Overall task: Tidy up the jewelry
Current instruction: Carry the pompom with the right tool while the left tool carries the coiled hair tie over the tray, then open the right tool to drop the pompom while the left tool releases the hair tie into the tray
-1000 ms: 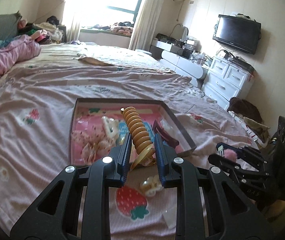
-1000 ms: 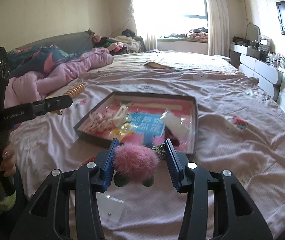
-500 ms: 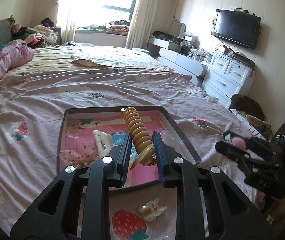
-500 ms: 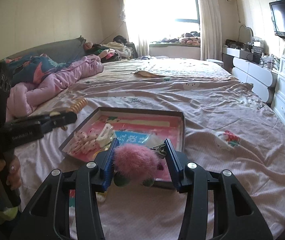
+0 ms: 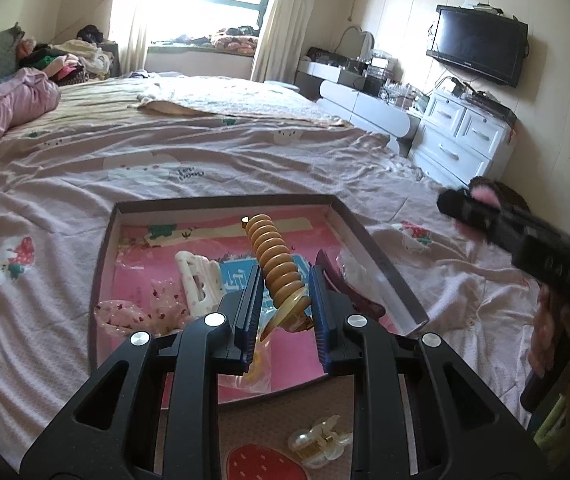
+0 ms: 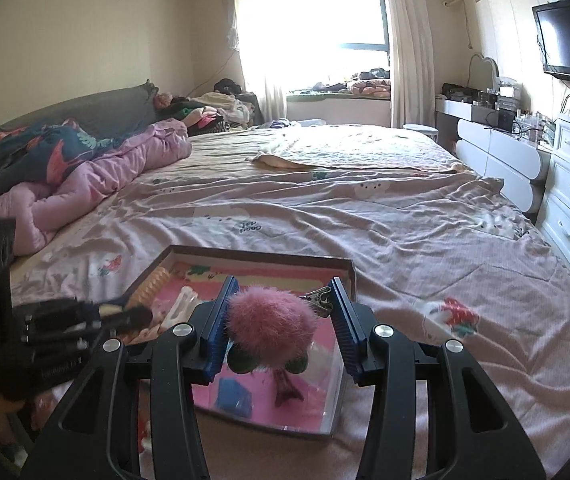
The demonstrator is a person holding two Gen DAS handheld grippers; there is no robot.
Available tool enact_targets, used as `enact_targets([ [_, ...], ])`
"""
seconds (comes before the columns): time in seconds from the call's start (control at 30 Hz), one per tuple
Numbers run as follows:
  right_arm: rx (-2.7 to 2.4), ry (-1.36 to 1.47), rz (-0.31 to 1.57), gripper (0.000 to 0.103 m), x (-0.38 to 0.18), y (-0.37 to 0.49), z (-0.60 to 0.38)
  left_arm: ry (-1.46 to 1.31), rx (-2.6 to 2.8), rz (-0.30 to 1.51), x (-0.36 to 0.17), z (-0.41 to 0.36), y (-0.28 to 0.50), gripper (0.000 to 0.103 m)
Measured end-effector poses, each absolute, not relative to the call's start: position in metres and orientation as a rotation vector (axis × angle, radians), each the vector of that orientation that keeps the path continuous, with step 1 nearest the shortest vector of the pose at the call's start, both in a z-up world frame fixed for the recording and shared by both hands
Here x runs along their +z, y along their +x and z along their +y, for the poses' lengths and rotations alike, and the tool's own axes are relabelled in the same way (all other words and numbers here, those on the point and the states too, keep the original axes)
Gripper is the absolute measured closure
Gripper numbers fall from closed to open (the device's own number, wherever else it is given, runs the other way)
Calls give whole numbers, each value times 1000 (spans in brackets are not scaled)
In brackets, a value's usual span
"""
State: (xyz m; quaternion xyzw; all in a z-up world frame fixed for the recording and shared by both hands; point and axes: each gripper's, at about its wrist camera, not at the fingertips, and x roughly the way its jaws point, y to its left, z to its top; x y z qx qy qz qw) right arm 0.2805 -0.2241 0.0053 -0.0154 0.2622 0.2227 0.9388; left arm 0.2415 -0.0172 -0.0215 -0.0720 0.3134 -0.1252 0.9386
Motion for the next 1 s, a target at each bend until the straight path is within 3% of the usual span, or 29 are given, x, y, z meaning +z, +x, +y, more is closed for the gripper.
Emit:
enact_targets([
  [0.63, 429, -43, 759, 59, -72, 340, -207, -119, -258, 752, -65, -23, 262, 86],
  [1.0, 421, -41, 784, 56, -81, 336, -206, -105, -256, 759, -66, -27, 260, 86],
])
